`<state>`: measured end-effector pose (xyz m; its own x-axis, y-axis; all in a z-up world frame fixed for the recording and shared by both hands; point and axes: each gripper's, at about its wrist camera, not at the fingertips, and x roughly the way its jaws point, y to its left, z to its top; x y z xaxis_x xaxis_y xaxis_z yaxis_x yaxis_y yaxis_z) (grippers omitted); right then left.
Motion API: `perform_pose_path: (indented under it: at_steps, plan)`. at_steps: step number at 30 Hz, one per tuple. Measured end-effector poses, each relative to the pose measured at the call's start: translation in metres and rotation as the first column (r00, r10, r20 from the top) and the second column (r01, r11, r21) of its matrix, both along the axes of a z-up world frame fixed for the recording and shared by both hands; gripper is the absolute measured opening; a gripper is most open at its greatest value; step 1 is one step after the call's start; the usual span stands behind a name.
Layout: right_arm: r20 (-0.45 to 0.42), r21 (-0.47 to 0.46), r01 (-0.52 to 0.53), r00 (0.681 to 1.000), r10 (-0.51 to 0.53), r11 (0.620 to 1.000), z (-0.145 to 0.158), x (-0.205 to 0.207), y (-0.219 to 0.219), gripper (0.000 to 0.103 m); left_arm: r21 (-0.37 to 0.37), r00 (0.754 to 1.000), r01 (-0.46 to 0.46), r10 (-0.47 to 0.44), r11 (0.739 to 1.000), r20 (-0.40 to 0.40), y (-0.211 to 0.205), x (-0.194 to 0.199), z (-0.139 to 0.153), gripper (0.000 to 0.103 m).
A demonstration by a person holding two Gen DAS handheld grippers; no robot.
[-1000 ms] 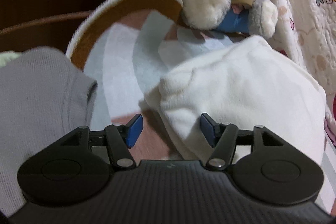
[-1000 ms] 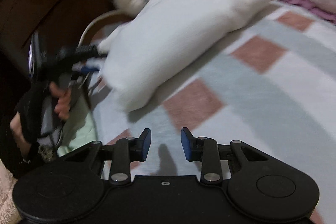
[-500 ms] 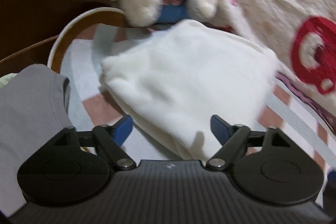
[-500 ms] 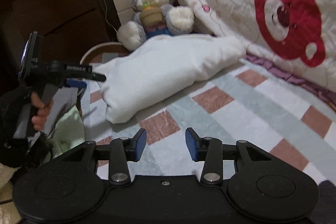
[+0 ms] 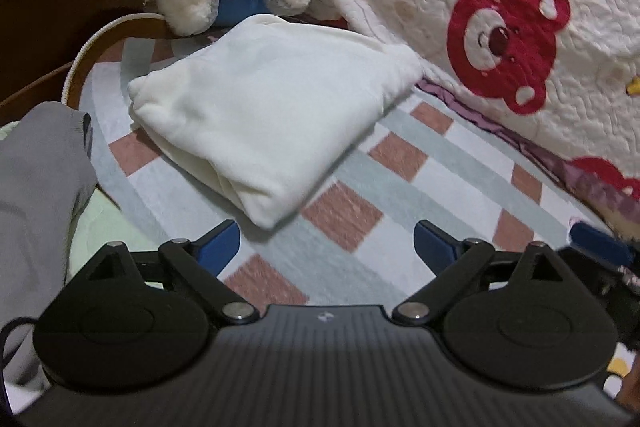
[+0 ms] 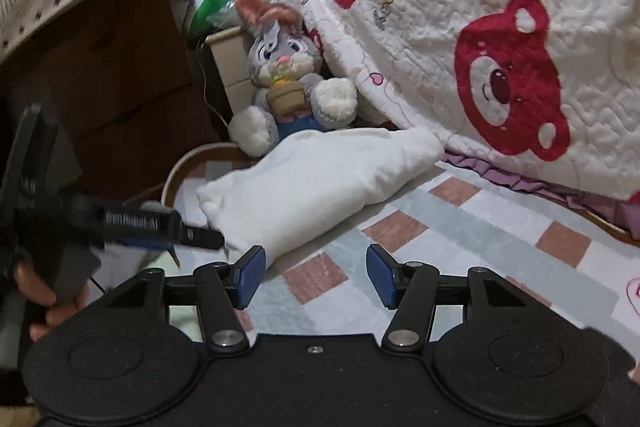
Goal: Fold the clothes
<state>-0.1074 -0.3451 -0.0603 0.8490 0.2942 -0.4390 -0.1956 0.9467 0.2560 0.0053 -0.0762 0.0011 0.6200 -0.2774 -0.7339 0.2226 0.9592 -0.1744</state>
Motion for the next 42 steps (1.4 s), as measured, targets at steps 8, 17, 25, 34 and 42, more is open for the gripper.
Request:
perform_pose_path:
  at_steps: [8,17,25,34,42]
  plan:
    - [0.055,-0.107,-0.009,0.998,0.015,0.994,0.018,-0.039,0.011,0.069,0.076,1.000,-0.013,0.011,0.997,0.024,-0.014,-0.042,0.018,0.096]
    - [0.057,-0.110,-0.029,0.998,0.036,0.994,0.026,-0.062,0.011,0.074,0.065,1.000,0.018,-0.019,0.998,0.015,-0.025,-0.079,0.027,0.099]
    - [0.050,-0.123,-0.016,0.999,0.022,0.992,0.026,-0.068,0.006,0.074,0.192,0.997,0.027,-0.041,0.981,0.068,-0.041,-0.093,0.035,0.103]
    - [0.042,-0.164,-0.020,0.999,0.028,0.986,0.027,-0.075,0.011,0.074,0.218,0.996,0.048,-0.064,0.975,0.065,-0.046,-0.102,0.036,0.103]
    - [0.044,-0.165,-0.032,0.998,0.040,0.986,0.031,-0.079,0.014,0.074,0.226,0.995,0.060,-0.077,0.972,0.068,-0.049,-0.110,0.040,0.103]
